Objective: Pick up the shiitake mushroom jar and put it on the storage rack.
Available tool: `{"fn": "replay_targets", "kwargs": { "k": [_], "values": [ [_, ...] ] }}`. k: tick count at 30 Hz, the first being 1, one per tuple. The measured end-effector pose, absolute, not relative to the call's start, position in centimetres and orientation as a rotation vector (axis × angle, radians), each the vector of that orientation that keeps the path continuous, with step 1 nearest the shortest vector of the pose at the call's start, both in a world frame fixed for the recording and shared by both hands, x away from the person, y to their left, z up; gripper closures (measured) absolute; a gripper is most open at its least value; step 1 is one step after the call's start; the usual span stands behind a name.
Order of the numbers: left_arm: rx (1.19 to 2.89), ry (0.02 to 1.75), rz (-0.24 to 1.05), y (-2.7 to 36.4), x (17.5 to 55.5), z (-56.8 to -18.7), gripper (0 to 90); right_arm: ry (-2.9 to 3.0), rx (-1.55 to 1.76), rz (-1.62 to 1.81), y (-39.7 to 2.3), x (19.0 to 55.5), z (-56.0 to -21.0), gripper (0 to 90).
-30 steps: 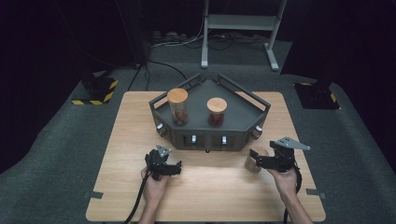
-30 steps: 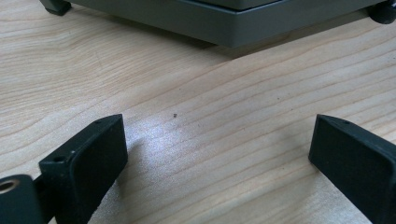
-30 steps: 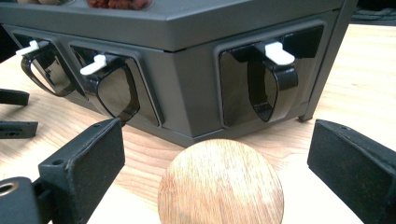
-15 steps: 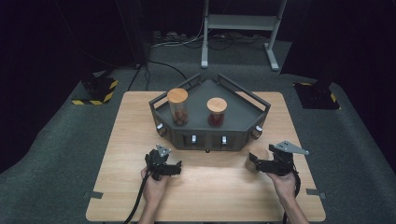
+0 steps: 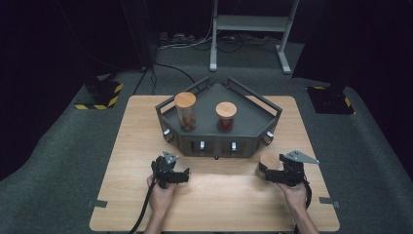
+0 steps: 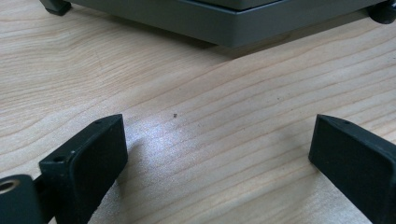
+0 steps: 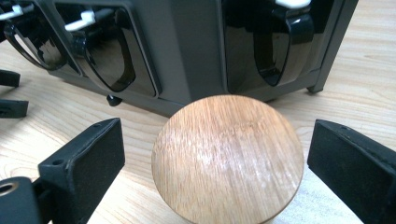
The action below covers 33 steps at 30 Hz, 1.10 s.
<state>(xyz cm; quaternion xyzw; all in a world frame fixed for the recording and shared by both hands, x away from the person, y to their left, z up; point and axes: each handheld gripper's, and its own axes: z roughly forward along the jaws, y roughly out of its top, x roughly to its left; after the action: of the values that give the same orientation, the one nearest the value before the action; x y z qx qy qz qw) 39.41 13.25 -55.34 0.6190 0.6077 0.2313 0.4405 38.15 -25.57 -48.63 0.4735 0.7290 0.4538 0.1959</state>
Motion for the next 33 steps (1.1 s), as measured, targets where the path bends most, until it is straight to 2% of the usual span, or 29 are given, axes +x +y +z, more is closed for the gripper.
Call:
{"fn": "replay_targets", "kwargs": {
  "k": [18,33],
  "values": [
    [1.535,1.509,0.574,13.2,39.4,-55.3,4.2,2.096,1.389,1.226,-25.5,38.3,-50.4,4.9],
    [1.538,1.509,0.574,13.3,39.4,-55.3,4.2,2.085,1.411,1.156,-25.2,38.3,-51.7,10.1]
  ]
}}
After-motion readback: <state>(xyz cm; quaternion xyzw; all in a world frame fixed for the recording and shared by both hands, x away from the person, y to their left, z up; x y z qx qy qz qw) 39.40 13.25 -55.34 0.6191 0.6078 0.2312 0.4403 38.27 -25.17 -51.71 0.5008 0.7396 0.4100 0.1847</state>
